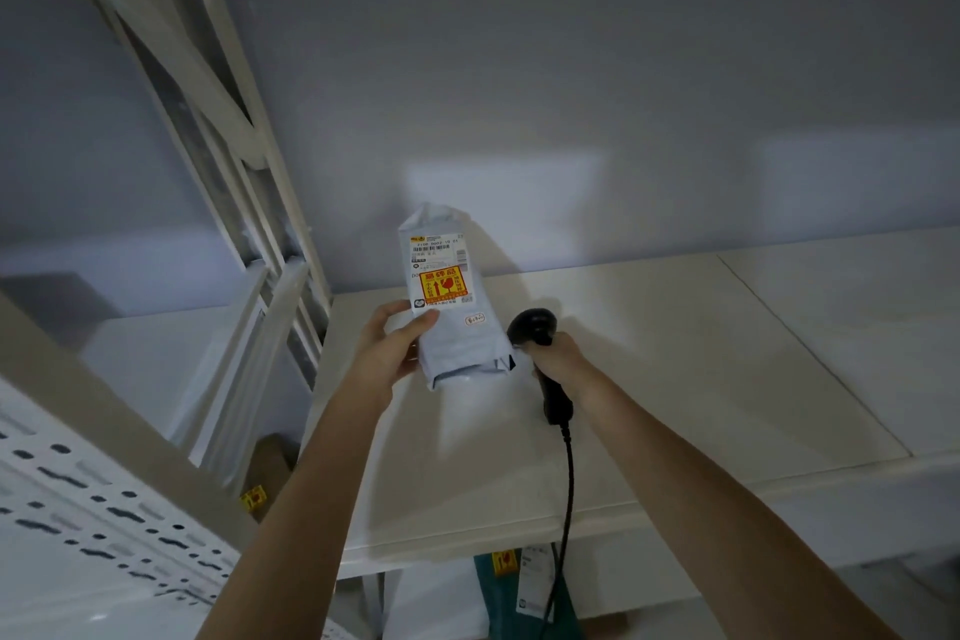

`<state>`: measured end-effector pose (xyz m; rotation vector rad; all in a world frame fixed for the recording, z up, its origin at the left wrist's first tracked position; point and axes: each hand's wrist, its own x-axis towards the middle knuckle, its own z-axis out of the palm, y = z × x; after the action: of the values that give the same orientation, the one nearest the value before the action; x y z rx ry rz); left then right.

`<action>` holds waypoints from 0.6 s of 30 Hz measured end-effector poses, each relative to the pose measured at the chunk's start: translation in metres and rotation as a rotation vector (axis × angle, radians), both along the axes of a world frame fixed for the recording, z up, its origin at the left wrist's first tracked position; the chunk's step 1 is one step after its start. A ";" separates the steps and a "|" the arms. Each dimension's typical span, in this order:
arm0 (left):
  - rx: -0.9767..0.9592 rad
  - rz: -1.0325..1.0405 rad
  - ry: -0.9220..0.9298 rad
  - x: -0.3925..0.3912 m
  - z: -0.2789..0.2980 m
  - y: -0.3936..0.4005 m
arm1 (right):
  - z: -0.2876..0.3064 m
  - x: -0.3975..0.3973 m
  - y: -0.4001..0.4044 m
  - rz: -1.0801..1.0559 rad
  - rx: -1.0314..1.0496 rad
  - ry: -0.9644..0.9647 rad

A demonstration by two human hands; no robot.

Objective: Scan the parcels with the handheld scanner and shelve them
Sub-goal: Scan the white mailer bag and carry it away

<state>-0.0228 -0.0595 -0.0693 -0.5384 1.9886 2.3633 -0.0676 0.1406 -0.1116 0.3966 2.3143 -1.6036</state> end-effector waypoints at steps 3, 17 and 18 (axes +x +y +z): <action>0.019 -0.055 0.025 -0.011 0.010 0.009 | 0.001 0.002 0.006 0.008 0.024 0.005; 0.086 -0.365 0.045 -0.012 0.027 0.156 | 0.072 0.072 0.115 -0.186 -0.365 0.473; 0.084 -0.386 0.050 -0.009 0.030 0.170 | 0.074 0.078 0.127 -0.227 -0.352 0.476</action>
<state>-0.0319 0.1105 -0.0395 -0.0803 1.8017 2.2226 0.0108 0.2677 -0.0378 0.2151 2.2864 -2.3886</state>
